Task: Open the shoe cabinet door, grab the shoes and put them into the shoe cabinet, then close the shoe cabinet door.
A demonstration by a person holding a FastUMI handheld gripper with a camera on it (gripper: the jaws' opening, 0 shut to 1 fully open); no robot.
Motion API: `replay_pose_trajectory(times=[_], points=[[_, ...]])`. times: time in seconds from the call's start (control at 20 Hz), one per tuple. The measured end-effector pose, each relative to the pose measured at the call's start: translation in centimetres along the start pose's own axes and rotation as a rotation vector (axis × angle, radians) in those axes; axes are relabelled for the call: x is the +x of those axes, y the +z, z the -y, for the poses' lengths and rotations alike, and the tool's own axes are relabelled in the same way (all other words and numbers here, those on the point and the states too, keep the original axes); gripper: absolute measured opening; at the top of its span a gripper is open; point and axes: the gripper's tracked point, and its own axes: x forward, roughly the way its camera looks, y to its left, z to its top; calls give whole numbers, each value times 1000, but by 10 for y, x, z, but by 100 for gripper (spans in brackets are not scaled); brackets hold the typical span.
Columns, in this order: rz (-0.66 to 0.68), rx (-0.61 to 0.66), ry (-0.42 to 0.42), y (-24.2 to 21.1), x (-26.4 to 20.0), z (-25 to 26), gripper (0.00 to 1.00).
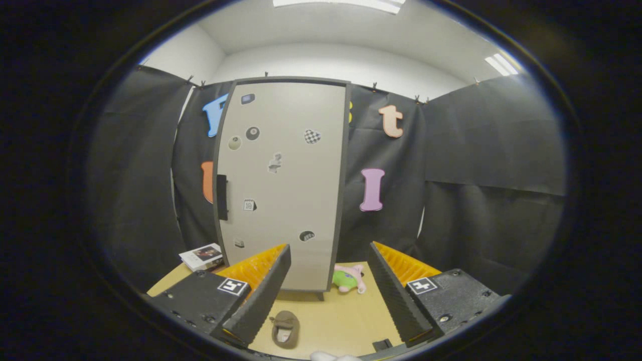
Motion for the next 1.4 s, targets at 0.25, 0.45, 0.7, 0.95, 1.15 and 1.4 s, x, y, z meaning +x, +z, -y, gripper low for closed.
replay_pose_trajectory(times=[0.25, 0.45, 0.7, 0.95, 1.15, 1.4], points=[[18, 23, 107, 7, 70, -74, 100], [22, 39, 217, 14, 126, -148, 100], [-7, 61, 338, 15, 189, -230, 100], [-66, 88, 352, 6, 239, -267, 89], [-63, 130, 295, 4, 257, -272, 62], [-85, 84, 269, 1, 257, -270, 37]])
